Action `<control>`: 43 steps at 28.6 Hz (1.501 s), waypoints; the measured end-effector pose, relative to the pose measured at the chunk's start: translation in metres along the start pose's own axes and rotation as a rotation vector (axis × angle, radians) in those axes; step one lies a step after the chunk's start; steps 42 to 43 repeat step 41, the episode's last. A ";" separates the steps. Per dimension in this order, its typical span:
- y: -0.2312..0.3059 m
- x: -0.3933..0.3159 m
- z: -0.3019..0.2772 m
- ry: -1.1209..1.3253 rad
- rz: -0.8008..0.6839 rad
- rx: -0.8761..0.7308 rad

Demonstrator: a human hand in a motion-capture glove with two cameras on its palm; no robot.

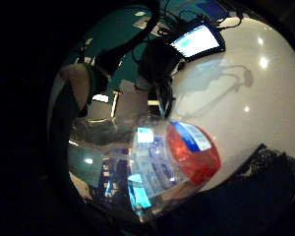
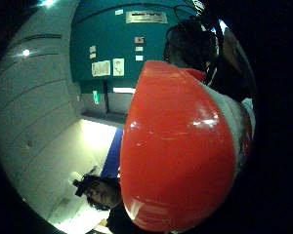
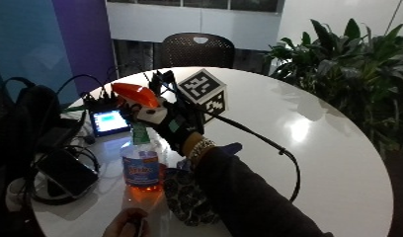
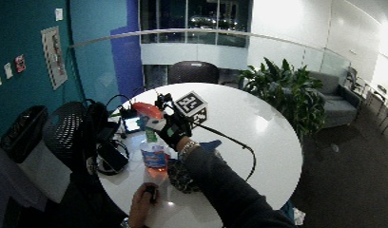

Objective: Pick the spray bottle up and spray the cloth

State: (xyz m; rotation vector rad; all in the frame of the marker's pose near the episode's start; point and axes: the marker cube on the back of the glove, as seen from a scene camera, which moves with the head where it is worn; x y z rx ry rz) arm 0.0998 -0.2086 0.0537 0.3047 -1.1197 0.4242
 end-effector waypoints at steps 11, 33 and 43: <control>0.046 -0.032 -0.060 0.365 -0.016 0.082; 0.196 -0.093 -0.047 1.053 -0.286 -0.318; 0.218 -0.086 -0.046 1.111 -0.302 -0.358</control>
